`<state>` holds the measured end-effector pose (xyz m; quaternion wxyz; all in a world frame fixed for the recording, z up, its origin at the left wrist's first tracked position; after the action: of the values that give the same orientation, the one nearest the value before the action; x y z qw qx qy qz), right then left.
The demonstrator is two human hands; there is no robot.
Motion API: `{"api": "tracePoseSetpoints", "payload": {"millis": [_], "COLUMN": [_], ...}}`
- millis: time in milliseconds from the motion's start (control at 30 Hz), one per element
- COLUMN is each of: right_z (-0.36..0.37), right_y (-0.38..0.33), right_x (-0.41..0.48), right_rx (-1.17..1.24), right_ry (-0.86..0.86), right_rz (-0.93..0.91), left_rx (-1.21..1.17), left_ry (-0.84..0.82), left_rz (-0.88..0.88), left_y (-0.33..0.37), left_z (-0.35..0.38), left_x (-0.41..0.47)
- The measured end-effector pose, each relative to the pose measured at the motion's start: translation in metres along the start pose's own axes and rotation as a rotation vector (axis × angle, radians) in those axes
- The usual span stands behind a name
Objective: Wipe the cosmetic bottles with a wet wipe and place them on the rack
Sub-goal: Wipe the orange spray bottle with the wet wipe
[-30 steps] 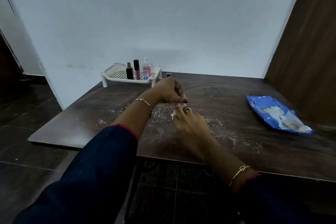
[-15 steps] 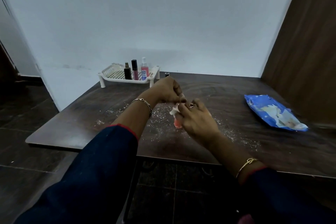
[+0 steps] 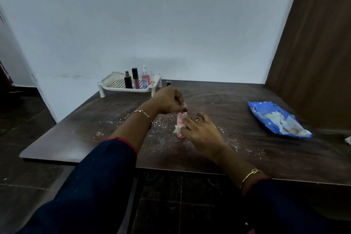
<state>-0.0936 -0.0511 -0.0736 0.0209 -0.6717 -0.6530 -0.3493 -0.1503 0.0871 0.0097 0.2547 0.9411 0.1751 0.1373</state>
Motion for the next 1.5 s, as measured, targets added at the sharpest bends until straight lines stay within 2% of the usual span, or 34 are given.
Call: {"api": "tracePoseSetpoints", "payload": {"millis": [167,300,367,500,667,733,800,933,1033,1200,1367,1433,1500], "right_z": [0.004,-0.005,-0.007,-0.003,0.012,0.017,0.022,0.023,0.02,0.024,0.032,0.024,0.014], "right_y": [0.004,0.017,0.024,0.034,0.036,0.037,0.037,0.036,0.03,0.017,0.024,0.024,0.022], "right_x": [-0.011,-0.009,-0.009,-0.006,0.004,0.006,0.007,0.009,0.009,-0.008,-0.016,-0.007,0.002], "right_rx": [0.049,0.092,0.192,0.471,1.046,1.262,1.41,1.519,1.499,1.261,1.025,1.036,1.091], "right_ry": [-0.111,-0.124,-0.103,0.032,0.163,0.155,0.133,0.172,0.182,0.069,-0.127,-0.091,0.032], "right_rz": [0.043,0.198,0.305,0.602,0.955,1.074,1.146,1.166,1.078,0.887,0.81,0.809,0.851], "left_rx": [-0.055,-0.332,-0.437,-0.462,-0.202,-0.237,-0.395,-0.544,-0.614,-0.676,-0.693,-0.682,-0.662], "left_ry": [-0.013,-0.056,-0.087,-0.075,0.19,0.214,0.148,0.073,0.076,0.081,0.098,0.092,0.092], "left_rz": [0.048,0.06,0.046,0.033,0.037,0.011,-0.001,0.008,-0.004,-0.026,-0.033,-0.04,-0.05], "left_y": [-0.004,-0.015,-0.02,-0.02,-0.017,-0.02,-0.022,-0.023,-0.025,-0.035,-0.036,-0.033,-0.03], "left_z": [0.002,-0.001,-0.001,0.003,0.013,0.014,0.014,0.018,0.021,0.02,0.021,0.021,0.023], "left_x": [-0.003,-0.016,-0.02,-0.022,-0.022,-0.02,-0.021,-0.027,-0.027,-0.029,-0.03,-0.028,-0.025]}}
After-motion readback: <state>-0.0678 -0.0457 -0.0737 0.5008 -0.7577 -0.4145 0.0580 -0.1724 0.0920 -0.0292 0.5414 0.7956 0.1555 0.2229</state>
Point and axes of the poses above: each hand's wrist, its own x-axis towards the middle knuckle, its own z-axis out of the palm, y = z × x, the point moved 2 cm from there along x, towards the middle knuckle
